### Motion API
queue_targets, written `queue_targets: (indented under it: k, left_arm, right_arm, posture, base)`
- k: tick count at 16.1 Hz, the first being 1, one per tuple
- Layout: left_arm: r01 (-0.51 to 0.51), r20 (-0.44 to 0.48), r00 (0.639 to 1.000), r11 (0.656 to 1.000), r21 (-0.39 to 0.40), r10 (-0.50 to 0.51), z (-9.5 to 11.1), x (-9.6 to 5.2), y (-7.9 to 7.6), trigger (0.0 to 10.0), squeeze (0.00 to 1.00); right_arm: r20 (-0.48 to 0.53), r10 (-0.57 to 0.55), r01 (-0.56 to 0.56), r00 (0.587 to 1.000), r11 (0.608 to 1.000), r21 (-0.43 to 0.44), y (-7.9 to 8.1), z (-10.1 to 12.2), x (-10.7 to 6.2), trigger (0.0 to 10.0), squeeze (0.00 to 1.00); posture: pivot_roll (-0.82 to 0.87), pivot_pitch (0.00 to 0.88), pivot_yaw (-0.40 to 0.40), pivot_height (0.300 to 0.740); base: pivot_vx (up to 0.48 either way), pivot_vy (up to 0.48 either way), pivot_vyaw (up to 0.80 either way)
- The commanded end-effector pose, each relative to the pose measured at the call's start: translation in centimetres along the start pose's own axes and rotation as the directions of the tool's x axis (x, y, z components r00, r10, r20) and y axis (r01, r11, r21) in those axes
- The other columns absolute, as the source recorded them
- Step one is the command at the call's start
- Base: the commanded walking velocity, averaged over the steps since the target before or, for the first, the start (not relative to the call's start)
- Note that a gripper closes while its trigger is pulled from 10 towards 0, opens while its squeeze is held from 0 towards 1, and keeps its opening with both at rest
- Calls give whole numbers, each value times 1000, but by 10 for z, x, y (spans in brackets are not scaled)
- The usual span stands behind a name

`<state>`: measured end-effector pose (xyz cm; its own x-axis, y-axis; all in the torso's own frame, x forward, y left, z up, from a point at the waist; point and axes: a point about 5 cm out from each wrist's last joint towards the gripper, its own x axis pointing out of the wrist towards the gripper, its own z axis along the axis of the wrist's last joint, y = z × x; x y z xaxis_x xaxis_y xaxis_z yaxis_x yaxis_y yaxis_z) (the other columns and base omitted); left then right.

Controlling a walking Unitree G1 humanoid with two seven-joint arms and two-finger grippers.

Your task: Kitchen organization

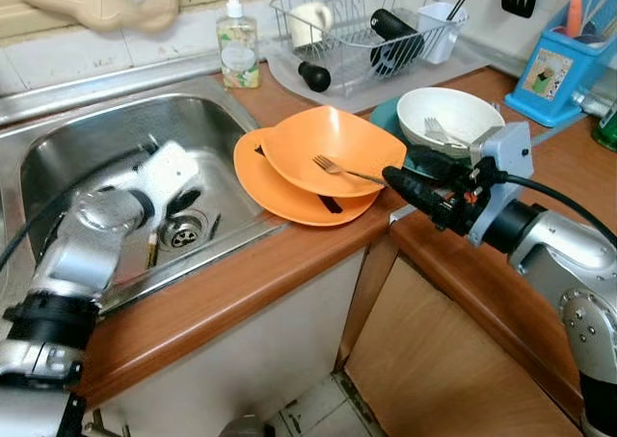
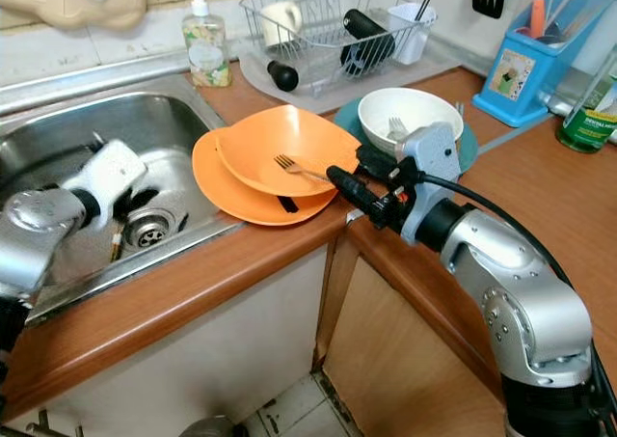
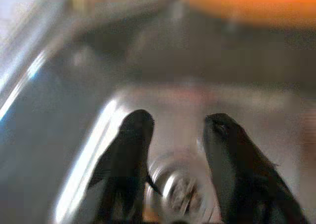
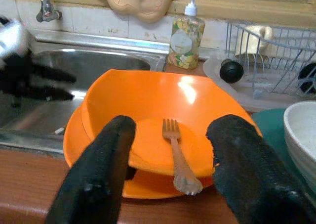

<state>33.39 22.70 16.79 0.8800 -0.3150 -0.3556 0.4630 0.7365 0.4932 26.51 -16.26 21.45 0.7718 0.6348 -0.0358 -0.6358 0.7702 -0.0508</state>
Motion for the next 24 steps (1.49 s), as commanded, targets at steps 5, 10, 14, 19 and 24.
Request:
queue_targets:
  k: [5, 10, 14, 19, 24]
  left_arm:
    - [224, 324, 934, 952, -208, -149, 25, -31, -16, 10000, 0]
    - [474, 487, 815, 844, -252, -313, 45, -50, -44, 10000, 0]
    - [532, 488, 791, 809, -249, -369, 48, -51, -56, 10000, 0]
    - [543, 488, 785, 803, -246, -381, 54, -51, -59, 10000, 0]
    - [539, 472, 792, 806, -245, -386, 54, -50, -59, 10000, 0]
  right_arm:
    - [-47, -24, 27, 999, 999, 45, -6, -13, 0, 4118, 0]
    - [-65, 17, -12, 998, 997, 72, -5, -20, 6, 0, 0]
    - [-68, 23, -16, 997, 996, 92, -4, -24, 8, 0, 0]
    - [-62, 26, -19, 998, 994, 109, -3, -26, 9, 0, 0]
    - [-49, 12, -7, 999, 994, 110, -4, -24, 9, 0, 0]
  posture:
    - [19, 0, 19, 740]
    - [28, 0, 6, 740]
    - [46, 0, 11, 740]
    - [56, 0, 10, 740]
    - [53, 0, 18, 740]
  base:
    - [0, 0, 0]
    - [0, 0, 0]
    - [0, 0, 0]
    - [0, 0, 0]
    - [0, 0, 0]
